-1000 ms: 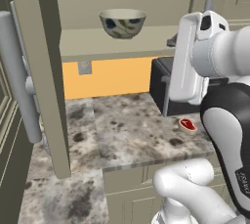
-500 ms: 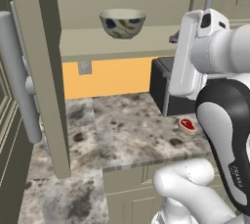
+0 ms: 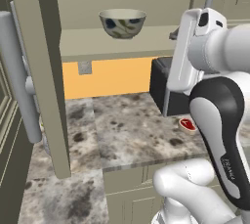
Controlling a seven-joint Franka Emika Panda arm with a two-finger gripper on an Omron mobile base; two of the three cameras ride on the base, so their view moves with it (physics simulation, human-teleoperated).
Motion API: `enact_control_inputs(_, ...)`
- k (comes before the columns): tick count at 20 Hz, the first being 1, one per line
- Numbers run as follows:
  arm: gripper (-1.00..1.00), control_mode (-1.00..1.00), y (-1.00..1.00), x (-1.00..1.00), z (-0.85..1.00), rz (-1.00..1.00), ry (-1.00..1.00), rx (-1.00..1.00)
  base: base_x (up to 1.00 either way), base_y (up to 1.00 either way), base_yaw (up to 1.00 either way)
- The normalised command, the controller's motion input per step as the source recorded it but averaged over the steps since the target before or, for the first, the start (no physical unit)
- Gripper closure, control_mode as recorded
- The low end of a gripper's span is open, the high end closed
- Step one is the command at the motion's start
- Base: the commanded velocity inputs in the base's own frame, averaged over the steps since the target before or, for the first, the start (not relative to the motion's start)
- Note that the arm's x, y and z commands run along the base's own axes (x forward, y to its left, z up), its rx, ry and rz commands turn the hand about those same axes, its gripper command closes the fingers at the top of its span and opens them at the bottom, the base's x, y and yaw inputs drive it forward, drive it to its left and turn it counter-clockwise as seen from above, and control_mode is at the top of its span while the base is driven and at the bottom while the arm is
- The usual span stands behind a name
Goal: Retrieve the bowl from the cabinet, then place the raw meat into the bowl to avoid contamination.
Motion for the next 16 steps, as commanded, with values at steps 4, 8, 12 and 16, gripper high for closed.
enact_control_inputs(4, -1.0, -1.0, -0.03, 0.15, 0.08, -0.02, -0.03, 0.0, 0.0, 0.0, 0.0)
enact_control_inputs(8, -1.0, -1.0, -0.01, 0.09, 0.18, -0.03, -0.02, 0.0, 0.0, 0.0, 0.0)
enact_control_inputs(12, -1.0, -1.0, -0.02, 0.06, 0.18, -0.04, 0.0, 0.0, 0.0, 0.0, 0.0)
enact_control_inputs(16, -1.0, -1.0, -0.07, 0.04, 0.11, -0.05, 0.0, 0.0, 0.0, 0.0, 0.0)
